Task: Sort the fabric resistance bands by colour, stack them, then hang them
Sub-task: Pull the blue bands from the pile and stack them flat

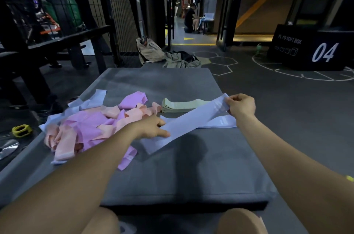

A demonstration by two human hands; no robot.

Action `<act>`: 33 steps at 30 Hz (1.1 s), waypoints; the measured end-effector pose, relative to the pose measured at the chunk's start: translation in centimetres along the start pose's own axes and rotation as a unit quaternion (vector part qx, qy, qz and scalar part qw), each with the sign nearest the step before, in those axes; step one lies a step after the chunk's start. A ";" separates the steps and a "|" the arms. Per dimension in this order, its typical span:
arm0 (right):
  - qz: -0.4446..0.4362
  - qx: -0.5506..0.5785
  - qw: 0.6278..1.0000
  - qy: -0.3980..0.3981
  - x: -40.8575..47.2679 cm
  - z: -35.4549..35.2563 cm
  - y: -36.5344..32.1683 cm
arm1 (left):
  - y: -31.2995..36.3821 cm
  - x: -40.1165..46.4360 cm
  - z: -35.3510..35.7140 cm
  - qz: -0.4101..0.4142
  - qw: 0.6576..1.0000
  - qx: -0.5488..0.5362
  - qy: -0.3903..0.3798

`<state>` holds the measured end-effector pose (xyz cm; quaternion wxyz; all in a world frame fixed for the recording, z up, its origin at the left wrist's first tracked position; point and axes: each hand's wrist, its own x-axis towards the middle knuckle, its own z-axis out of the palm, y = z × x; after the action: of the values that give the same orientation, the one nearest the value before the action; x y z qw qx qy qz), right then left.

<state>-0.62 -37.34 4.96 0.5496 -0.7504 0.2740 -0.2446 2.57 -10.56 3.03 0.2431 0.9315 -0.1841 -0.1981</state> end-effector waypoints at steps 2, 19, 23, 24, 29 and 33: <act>0.016 0.000 1.000 0.013 0.4 -0.4 1.1 | -1.1 0.3 -0.1 -0.019 0.997 0.068 0.021; 0.039 -0.127 0.990 0.037 5.5 0.0 7.4 | -2.3 9.5 1.4 -0.120 0.911 -0.245 0.309; 0.027 -0.150 0.988 0.033 6.4 0.6 8.1 | -2.2 10.6 1.7 -0.118 0.915 -0.211 0.323; 0.026 -0.155 0.987 0.030 6.5 0.8 8.2 | -2.3 10.8 1.8 -0.118 0.919 -0.197 0.321; 0.014 -0.181 0.983 0.024 6.8 1.3 9.1 | -2.9 11.2 2.5 -0.121 0.929 -0.151 0.314; 0.013 -0.186 0.982 0.026 7.1 1.5 9.5 | -3.2 11.6 2.7 -0.119 0.931 -0.139 0.317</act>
<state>4.19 -43.46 -4.05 0.3964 -0.8293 0.3387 -0.2012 12.05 -14.07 -4.12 0.3904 0.9179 0.0438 0.0566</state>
